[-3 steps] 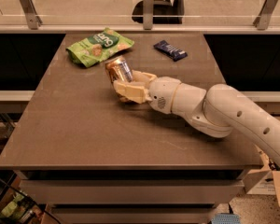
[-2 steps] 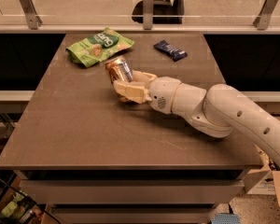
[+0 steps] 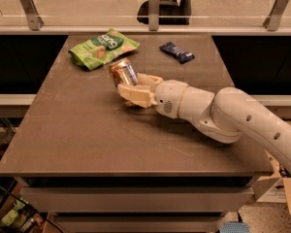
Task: Place orange can upright
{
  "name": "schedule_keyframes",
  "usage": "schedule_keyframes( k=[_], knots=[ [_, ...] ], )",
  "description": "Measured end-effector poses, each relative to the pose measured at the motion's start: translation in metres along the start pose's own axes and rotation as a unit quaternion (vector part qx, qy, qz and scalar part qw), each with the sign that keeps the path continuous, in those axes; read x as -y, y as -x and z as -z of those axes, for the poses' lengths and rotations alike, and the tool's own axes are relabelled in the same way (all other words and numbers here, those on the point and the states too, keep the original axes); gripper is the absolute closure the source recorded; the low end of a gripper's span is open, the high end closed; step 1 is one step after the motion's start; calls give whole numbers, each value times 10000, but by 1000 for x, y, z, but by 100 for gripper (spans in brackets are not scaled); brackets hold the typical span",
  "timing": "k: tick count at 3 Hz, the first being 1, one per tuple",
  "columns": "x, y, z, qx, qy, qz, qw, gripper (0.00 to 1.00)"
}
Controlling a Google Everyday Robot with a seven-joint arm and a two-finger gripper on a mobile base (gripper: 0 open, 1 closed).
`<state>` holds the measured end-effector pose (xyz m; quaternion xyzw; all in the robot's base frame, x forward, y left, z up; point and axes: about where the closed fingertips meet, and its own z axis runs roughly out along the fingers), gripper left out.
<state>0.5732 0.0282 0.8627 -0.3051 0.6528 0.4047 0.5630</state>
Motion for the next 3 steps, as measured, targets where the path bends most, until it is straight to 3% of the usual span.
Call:
schedule_keyframes(
  k=[1,2,3],
  knots=[
    [-2,0,-1,-2,17,4,10000,12],
    [-3,1,-3,-4,36,9,10000,0],
    [-3,1,-3,-4,36,9,10000,0]
  ],
)
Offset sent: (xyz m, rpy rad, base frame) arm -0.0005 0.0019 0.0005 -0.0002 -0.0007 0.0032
